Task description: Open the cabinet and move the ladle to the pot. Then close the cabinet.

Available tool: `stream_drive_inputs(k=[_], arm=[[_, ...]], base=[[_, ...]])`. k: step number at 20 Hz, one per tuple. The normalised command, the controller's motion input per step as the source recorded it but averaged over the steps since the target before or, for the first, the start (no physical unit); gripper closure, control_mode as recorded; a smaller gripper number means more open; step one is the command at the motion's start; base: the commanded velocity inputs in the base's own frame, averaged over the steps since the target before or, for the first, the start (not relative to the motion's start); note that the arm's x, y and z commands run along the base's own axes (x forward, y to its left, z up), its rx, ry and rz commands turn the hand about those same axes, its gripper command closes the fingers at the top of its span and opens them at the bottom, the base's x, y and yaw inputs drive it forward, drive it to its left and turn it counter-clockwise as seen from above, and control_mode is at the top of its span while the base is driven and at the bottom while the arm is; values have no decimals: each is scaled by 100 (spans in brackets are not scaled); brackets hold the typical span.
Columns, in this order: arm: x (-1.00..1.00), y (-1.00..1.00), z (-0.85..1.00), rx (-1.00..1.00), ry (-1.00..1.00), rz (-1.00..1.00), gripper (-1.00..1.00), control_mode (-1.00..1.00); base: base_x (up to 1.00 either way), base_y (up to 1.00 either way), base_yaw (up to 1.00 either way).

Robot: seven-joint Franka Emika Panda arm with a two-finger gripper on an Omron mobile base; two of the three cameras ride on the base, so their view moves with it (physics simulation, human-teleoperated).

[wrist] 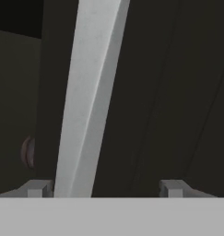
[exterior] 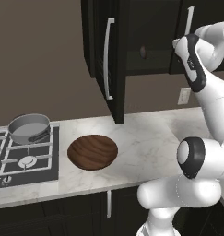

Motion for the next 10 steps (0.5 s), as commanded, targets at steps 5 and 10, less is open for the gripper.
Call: stream_drive_inputs(k=[5, 10], arm=[[24, 0, -1, 0, 0, 0, -100, -100], [7, 0, -1, 0, 1, 0, 100, -100]], base=[[0, 0, 0], [0, 0, 0]])
